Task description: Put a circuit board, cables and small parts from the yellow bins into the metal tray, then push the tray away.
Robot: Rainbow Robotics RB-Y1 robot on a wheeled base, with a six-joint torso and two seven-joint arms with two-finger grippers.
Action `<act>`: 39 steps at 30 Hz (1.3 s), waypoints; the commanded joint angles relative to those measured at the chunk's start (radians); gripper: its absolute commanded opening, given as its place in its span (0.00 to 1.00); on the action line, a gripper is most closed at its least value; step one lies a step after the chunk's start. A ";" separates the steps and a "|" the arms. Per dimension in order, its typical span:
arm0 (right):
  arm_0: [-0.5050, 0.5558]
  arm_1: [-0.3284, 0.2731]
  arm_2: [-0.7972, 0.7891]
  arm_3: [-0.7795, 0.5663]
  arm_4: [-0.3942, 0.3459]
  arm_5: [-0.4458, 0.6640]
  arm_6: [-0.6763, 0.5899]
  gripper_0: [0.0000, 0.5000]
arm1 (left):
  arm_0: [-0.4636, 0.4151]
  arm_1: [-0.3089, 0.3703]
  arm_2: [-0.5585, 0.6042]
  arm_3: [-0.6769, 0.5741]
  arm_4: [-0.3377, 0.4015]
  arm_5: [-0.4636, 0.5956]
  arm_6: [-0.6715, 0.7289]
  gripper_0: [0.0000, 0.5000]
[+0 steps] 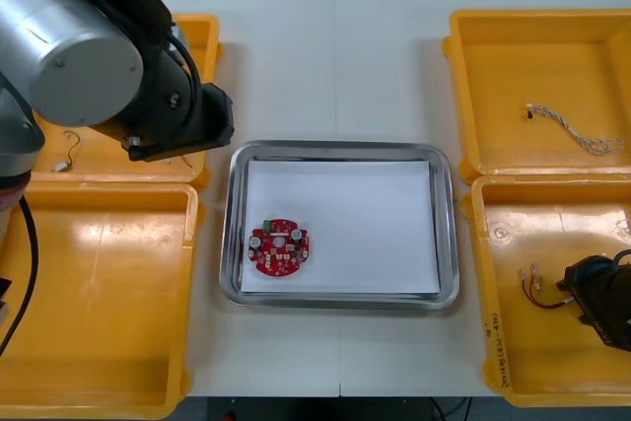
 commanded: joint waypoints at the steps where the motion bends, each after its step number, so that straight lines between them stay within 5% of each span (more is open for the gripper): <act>1: 0.004 0.010 0.039 0.016 0.008 -0.014 -0.042 0.35 | -0.047 0.061 0.098 -0.002 0.046 0.007 -0.139 1.00; 2: 0.004 0.010 0.040 0.016 0.007 -0.014 -0.042 0.06 | -0.045 0.069 0.117 0.010 0.058 0.007 -0.150 1.00; 3: 0.004 0.010 0.042 0.018 0.005 -0.014 -0.042 0.00 | -0.045 0.086 0.138 0.026 0.074 0.007 -0.162 1.00; 14: -0.028 0.010 -0.003 -0.016 0.003 0.061 -0.039 0.00 | -0.047 0.216 0.307 0.251 0.084 0.007 -0.371 1.00; 30: -0.120 -0.014 -0.204 -0.331 -0.030 0.500 -0.001 0.00 | -0.047 0.261 0.483 0.538 -0.052 0.007 -0.745 1.00; 39: -0.146 -0.076 -0.288 -0.416 -0.113 0.508 0.027 0.00 | -0.047 0.262 0.517 0.599 -0.077 0.000 -0.868 1.00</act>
